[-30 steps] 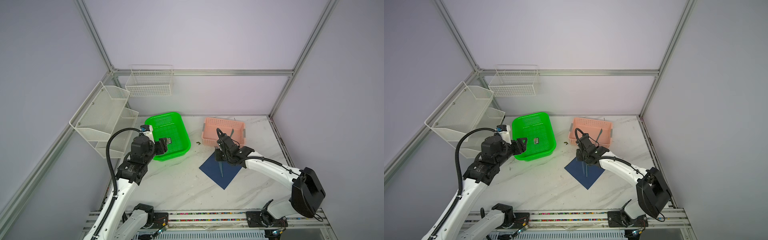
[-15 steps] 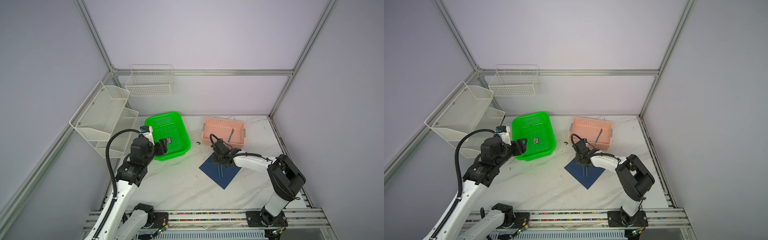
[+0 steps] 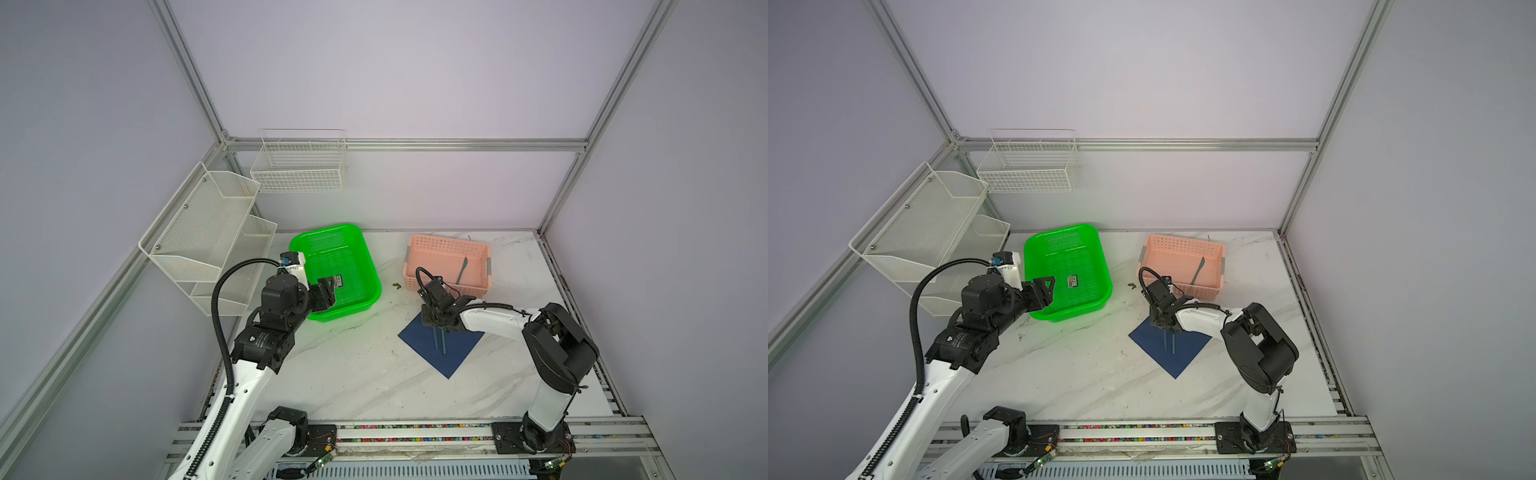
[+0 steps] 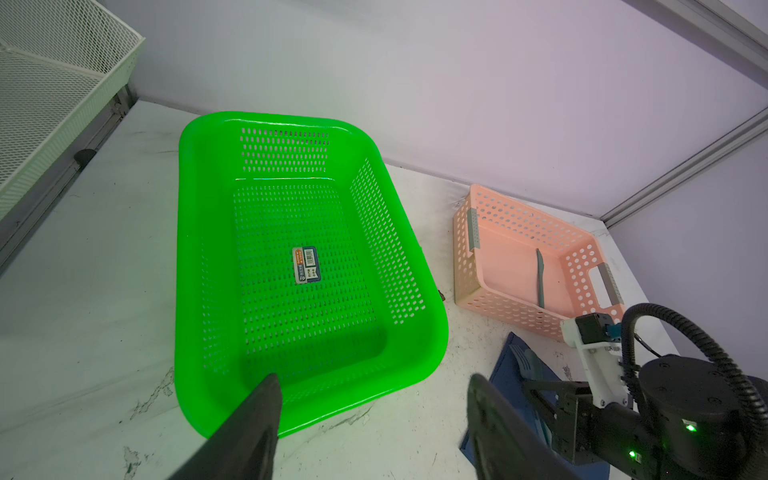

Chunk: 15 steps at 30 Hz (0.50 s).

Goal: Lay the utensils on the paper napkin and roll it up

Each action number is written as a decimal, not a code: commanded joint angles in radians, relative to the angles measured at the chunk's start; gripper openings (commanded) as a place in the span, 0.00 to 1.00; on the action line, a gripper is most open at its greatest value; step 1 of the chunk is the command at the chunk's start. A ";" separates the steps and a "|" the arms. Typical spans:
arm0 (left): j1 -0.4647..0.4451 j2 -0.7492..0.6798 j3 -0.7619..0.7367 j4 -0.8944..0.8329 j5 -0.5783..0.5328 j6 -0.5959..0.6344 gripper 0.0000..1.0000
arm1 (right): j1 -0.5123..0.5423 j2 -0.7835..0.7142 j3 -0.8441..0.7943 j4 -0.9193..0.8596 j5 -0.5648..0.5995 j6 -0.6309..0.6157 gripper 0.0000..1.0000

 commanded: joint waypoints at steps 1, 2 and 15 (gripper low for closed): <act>-0.004 -0.013 -0.039 0.037 0.009 -0.008 0.70 | 0.004 0.006 0.012 0.002 0.032 0.003 0.00; -0.004 -0.014 -0.039 0.036 0.010 -0.006 0.70 | 0.004 0.008 0.012 0.001 0.035 0.002 0.00; -0.004 -0.009 -0.037 0.037 0.008 -0.006 0.69 | 0.005 0.026 0.017 -0.014 0.049 -0.014 0.00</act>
